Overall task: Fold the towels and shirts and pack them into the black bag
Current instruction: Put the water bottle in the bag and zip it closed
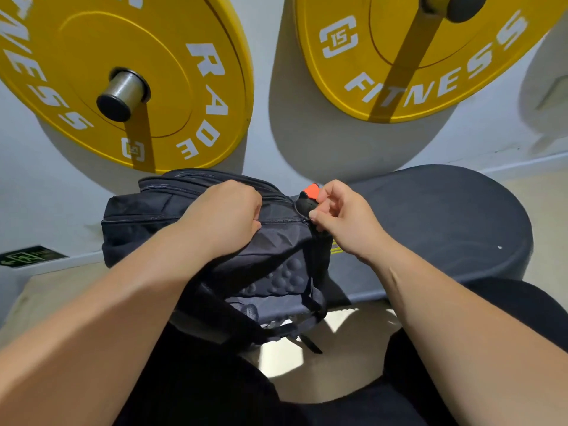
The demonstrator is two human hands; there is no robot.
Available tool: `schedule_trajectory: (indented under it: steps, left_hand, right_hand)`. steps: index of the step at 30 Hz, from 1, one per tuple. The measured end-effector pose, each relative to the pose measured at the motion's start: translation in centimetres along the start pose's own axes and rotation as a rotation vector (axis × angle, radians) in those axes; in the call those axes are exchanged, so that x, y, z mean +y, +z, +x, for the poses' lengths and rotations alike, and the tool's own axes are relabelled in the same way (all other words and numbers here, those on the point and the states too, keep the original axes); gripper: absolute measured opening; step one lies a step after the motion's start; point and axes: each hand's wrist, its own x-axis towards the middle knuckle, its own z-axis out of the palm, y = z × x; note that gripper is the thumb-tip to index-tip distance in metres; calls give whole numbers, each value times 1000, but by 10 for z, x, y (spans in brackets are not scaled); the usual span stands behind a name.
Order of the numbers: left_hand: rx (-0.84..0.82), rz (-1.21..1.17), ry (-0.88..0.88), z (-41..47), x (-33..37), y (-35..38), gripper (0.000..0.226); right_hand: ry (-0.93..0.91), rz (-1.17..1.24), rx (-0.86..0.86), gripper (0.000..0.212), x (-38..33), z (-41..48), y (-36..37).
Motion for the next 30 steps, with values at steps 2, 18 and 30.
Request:
schedule_trajectory:
  steps: [2,18,30]
  left_hand:
    - [0,13,-8,8,12,-2,11]
    - [-55,150,83,12,50,44,26]
    - [-92,164,-14,16,69,62,21]
  right_hand:
    - [74,80,52,20,5,-3,0]
    - [68,97,178,36,41,-27,23]
    - [333,232,354,46,72,-45,37]
